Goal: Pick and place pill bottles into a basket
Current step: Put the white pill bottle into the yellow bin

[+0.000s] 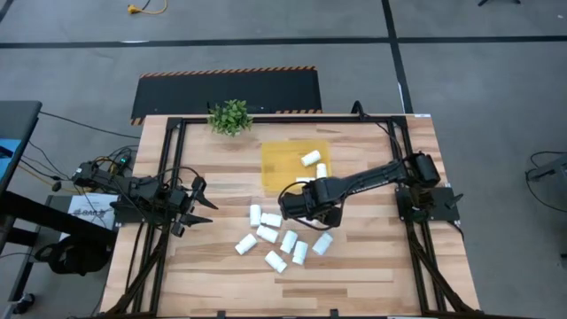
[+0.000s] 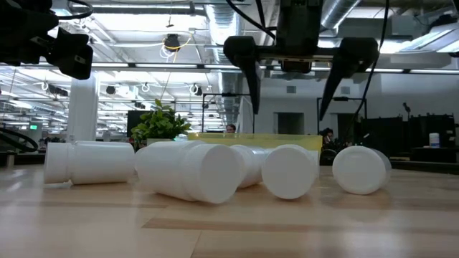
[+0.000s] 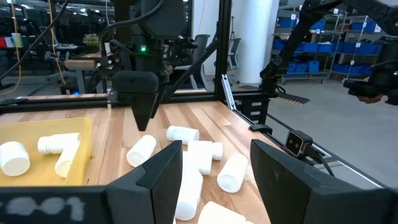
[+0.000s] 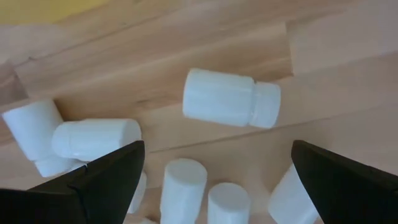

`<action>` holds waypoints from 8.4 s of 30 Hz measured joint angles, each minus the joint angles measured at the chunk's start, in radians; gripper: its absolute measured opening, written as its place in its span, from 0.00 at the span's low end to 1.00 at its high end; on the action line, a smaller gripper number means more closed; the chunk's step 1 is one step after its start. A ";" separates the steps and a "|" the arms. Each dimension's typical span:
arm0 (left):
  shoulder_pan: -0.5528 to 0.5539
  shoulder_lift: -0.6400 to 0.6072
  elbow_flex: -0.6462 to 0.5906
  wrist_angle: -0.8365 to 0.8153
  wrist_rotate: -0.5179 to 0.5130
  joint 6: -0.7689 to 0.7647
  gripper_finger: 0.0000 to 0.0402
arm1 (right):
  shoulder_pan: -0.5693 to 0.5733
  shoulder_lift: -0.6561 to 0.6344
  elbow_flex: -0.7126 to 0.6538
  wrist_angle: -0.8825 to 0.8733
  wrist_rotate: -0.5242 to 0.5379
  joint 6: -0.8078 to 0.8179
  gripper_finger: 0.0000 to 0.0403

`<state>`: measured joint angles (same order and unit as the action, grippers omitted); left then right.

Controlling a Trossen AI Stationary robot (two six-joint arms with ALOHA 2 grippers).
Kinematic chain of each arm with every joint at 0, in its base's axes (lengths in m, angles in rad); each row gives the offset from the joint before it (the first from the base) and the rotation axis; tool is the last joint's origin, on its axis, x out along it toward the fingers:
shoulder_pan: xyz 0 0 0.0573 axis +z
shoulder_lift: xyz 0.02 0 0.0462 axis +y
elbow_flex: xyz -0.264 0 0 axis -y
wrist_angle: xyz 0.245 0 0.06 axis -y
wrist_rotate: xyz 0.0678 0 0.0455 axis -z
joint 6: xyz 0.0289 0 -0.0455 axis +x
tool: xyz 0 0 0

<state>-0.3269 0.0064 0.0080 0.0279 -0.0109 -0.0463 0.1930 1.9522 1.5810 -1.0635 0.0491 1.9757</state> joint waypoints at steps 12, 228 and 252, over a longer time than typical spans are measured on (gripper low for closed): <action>0.000 0.000 0.000 0.000 0.000 0.000 0.44 | -0.012 0.092 0.013 0.035 -0.072 -0.012 0.99; 0.000 0.039 0.000 0.000 0.000 -0.002 0.44 | -0.390 0.164 0.081 -0.012 0.136 -0.545 0.90; 0.000 0.039 0.000 0.000 0.000 -0.002 0.44 | -0.264 0.162 0.348 -0.467 0.064 -0.802 0.98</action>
<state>-0.3269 0.0456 0.0084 0.0280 -0.0111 -0.0483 -0.0707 2.1139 1.9286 -1.5307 0.1135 1.1733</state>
